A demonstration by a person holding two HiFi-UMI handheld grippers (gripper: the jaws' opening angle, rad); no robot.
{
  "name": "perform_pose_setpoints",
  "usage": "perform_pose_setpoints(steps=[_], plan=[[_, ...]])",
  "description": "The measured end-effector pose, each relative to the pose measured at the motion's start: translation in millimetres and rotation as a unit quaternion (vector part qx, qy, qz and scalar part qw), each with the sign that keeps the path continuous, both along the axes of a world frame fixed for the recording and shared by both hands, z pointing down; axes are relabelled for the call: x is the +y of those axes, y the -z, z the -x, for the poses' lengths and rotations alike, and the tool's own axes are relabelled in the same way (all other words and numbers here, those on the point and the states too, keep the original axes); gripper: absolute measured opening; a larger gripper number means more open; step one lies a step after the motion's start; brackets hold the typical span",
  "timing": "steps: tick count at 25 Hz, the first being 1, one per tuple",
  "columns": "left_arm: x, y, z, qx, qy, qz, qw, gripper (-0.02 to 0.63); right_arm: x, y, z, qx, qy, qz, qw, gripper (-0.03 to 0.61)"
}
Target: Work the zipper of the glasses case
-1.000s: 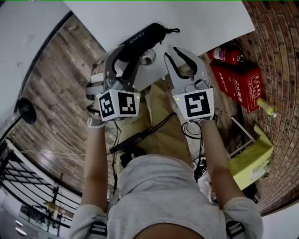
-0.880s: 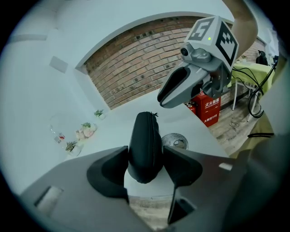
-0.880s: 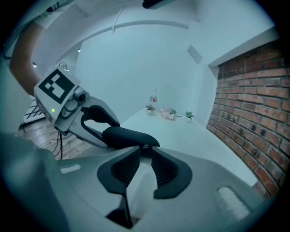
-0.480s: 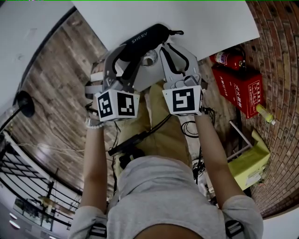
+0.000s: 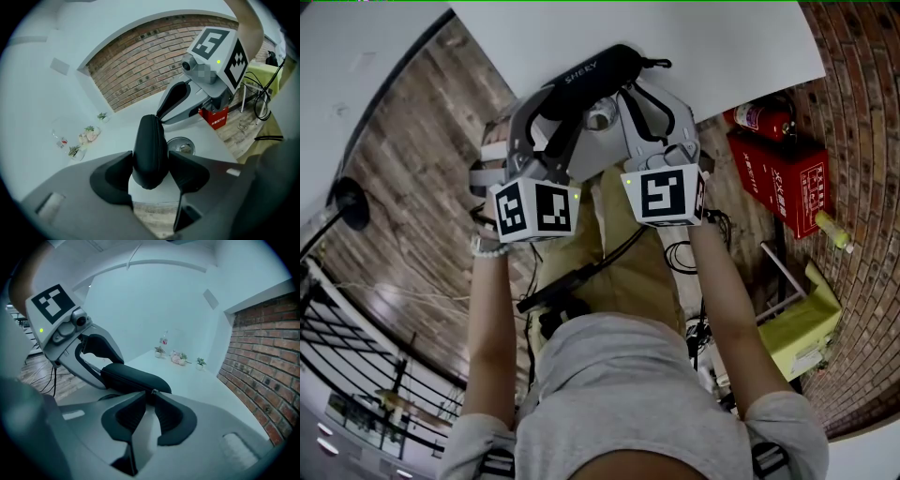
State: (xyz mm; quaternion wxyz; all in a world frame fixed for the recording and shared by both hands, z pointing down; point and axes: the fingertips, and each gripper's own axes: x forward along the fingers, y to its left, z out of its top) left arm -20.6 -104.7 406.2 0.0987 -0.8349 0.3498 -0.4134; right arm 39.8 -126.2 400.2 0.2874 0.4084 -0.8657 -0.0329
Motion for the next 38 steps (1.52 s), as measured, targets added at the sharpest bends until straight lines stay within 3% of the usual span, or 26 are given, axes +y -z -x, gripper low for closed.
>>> perform_pose_setpoints(steps=[5, 16, 24, 38], plan=[[0.1, 0.0, -0.8, 0.0, 0.0, 0.0, 1.0, 0.245, -3.1, -1.7, -5.8, -0.006, -0.017, 0.003, 1.0, 0.031], [0.0, 0.7, 0.4, -0.001, 0.0, 0.0, 1.0, 0.247, -3.8, 1.3, -5.9, -0.012, -0.032, -0.002, 0.999, 0.032], [-0.1, 0.5, 1.1, -0.001, 0.0, -0.001, 1.0, 0.249, -4.4, 8.0, -2.6, -0.042, -0.023, -0.004, 0.999, 0.029], [-0.5, -0.6, 0.7, -0.01, -0.003, -0.005, 0.9999, 0.25, -6.6, 6.3, -3.7, -0.028, -0.025, -0.004, 0.999, 0.029]])
